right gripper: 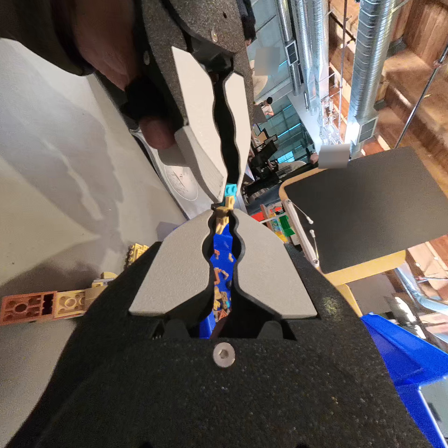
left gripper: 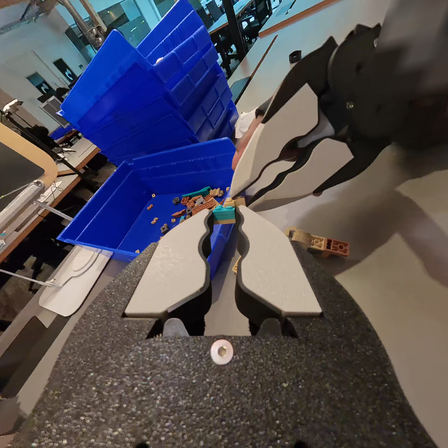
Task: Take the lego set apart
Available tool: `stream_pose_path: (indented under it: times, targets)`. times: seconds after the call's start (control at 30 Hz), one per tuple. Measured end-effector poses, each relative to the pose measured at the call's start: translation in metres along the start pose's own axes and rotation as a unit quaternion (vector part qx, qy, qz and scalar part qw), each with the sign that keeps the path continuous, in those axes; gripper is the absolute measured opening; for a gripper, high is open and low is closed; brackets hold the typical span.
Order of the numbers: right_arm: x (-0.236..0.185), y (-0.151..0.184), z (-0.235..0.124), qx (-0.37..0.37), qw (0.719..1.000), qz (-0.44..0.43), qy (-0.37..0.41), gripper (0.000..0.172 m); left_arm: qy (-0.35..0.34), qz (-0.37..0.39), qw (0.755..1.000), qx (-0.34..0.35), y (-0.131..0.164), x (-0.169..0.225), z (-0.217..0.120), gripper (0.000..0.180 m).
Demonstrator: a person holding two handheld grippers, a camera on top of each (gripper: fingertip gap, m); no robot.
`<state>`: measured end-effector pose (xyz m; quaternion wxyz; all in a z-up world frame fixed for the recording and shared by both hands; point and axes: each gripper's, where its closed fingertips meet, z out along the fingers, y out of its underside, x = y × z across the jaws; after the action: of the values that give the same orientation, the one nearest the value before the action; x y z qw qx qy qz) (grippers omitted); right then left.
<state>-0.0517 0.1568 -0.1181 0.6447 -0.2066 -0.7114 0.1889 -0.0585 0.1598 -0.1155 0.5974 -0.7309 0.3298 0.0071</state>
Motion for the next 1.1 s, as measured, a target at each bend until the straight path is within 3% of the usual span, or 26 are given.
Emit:
stream_pose_path:
  times: [0.17,0.27,0.43,0.57,0.67,0.73,0.87,1.0,1.1]
  targets:
    - [0.015,0.003,-0.008,0.016,0.998,0.061,-0.006,0.009,-0.025,0.037,0.998,-0.043,0.015,-0.006,0.003,0.016]
    - [0.021,0.005,-0.014,0.033,0.996,0.082,-0.009,0.009,0.013,0.006,0.999,-0.043,0.018,0.002,0.005,0.016]
    - [0.021,-0.001,-0.019,0.074,0.992,0.1,-0.025,0.009,0.101,-0.036,0.982,-0.155,0.067,0.024,0.011,0.017]
    - [0.021,-0.001,-0.019,0.07,0.995,0.07,-0.01,0.009,0.158,-0.013,0.959,-0.236,0.105,0.044,0.011,0.017]
    - [0.022,-0.001,-0.018,0.069,0.996,0.05,0.002,0.009,0.187,-0.009,0.949,-0.255,0.114,0.055,0.008,0.017]
    - [0.024,-0.002,-0.019,0.072,0.996,0.045,0.01,0.009,0.191,-0.004,0.947,-0.258,0.115,0.056,0.006,0.026]
    - [0.031,-0.006,-0.02,0.08,0.995,0.033,0.043,0.01,0.16,-0.017,0.966,-0.203,0.092,0.041,0.004,0.035]
    - [0.032,-0.016,-0.02,0.106,0.991,0.033,0.069,0.01,0.077,-0.035,0.996,-0.012,0.019,0.011,0.001,0.035]
    - [0.029,-0.027,-0.02,0.136,0.986,0.066,0.067,0.01,0.042,-0.053,0.99,0.125,-0.03,0.001,-0.015,0.033]
